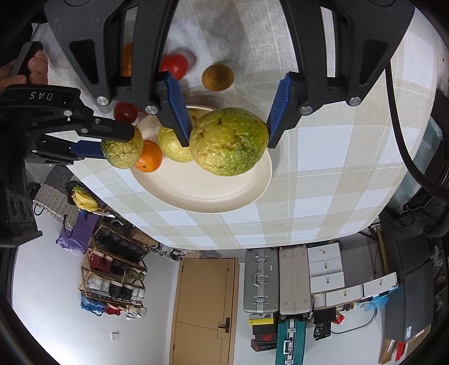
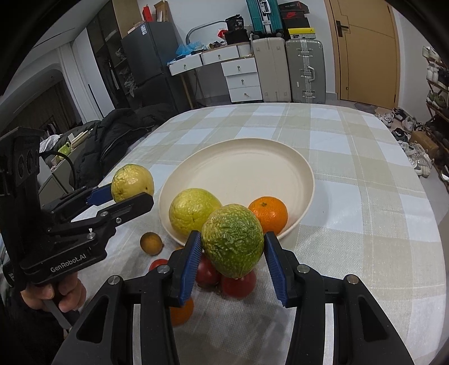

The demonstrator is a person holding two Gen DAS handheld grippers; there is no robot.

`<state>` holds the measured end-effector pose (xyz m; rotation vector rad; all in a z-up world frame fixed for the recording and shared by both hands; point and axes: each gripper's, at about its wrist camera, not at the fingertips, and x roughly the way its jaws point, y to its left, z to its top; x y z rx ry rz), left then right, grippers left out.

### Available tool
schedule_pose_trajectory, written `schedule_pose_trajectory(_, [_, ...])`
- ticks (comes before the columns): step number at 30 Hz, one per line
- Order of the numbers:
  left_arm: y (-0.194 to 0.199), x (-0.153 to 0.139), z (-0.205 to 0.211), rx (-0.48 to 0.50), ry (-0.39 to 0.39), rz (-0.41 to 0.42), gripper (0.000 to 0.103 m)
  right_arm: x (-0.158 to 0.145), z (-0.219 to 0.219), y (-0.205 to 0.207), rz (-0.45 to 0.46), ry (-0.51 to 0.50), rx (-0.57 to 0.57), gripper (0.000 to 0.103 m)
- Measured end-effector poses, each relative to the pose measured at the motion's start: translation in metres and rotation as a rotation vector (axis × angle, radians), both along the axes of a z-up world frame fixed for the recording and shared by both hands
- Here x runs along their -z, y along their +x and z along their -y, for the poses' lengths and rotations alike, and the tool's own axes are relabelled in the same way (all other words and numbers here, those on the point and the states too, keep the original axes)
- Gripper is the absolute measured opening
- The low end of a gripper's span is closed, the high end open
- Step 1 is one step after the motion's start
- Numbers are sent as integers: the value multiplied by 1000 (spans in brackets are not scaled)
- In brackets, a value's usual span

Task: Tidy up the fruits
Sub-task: 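Carry both citrons over the cream plate with both tools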

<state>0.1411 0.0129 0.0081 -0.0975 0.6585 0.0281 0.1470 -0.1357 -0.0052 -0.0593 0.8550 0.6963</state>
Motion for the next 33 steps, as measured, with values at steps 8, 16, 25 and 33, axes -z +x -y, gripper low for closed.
schedule_pose_trajectory(8, [25,12,-9,-20,1,-31,51,1,-7,10,-17,1,-5,46])
schedule_pose_trajectory(16, [42,21,-11,-27,3,-50,51,3,-10,14,-14,-14,-10,46])
schedule_pose_trajectory(25, [55,29,-17,-36,-7,-72,51,6,-14,24,-7,-38,0,46])
schedule_pose_trajectory(33, [64,31,-16,-33,-7,-83,51,8,-18,36,-9,-39,25,46])
